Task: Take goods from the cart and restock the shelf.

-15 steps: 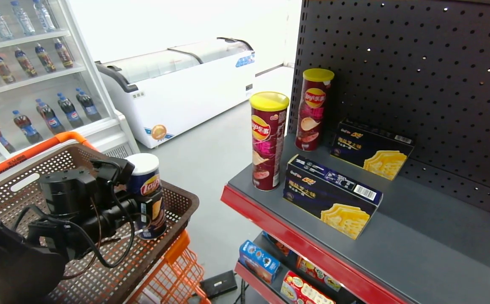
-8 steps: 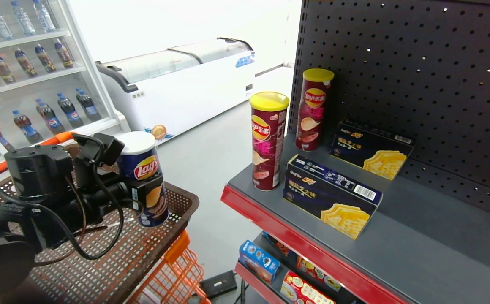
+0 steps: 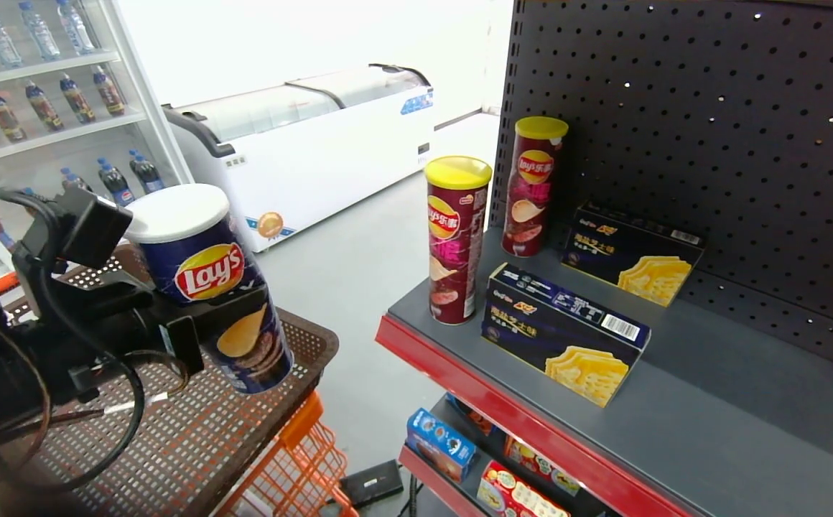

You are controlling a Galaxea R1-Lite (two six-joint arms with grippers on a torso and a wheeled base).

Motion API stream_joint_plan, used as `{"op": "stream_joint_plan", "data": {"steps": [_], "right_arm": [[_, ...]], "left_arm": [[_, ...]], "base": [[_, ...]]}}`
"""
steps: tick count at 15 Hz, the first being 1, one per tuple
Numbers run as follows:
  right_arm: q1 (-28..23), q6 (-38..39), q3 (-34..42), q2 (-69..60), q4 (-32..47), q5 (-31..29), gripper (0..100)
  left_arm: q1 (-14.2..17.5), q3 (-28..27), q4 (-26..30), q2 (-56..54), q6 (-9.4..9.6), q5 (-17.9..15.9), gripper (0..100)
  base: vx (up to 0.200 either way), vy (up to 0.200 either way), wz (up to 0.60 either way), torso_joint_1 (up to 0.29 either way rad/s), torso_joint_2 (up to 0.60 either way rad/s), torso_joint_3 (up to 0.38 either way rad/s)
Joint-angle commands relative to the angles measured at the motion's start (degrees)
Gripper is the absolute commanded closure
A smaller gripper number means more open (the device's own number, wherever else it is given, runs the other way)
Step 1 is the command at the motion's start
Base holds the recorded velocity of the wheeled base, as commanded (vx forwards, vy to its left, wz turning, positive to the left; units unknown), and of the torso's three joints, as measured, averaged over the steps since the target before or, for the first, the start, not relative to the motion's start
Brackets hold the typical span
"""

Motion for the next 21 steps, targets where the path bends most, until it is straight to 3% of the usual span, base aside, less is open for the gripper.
{"op": "stream_joint_plan", "data": {"steps": [1,3,11,14,17,21], "right_arm": [[0.0,0.0,0.0,0.1,0.0,0.0,0],[0.0,0.0,0.0,0.1,0.0,0.0,0],[0.0,-0.1,0.0,0.1,0.0,0.0,0],[0.0,0.0,0.0,0.1,0.0,0.0,0],[0.0,0.0,0.0,0.1,0.0,0.0,0],[0.0,-0.1,0.0,0.1,0.0,0.1,0]], "left_arm": [[-4.2,1.7,3.3,-7.5,-0.93,0.1,100],[-4.2,1.0,7.3,-9.4,-1.01,0.4,100],[-4.7,0.3,7.4,-10.3,-2.33,-2.0,100],[-7.9,-2.9,7.4,-8.0,-4.7,-4.1,100],[-8.8,-4.8,8.1,-7.1,-4.62,-4.5,100],[-13.1,-5.5,9.9,-6.1,-4.44,-4.5,100]], "base": [[0.0,0.0,0.0,0.0,0.0,0.0],[0.0,0.0,0.0,0.0,0.0,0.0],[0.0,0.0,0.0,0.0,0.0,0.0],[0.0,0.0,0.0,0.0,0.0,0.0],[0.0,0.0,0.0,0.0,0.0,0.0],[0.0,0.0,0.0,0.0,0.0,0.0]]}}
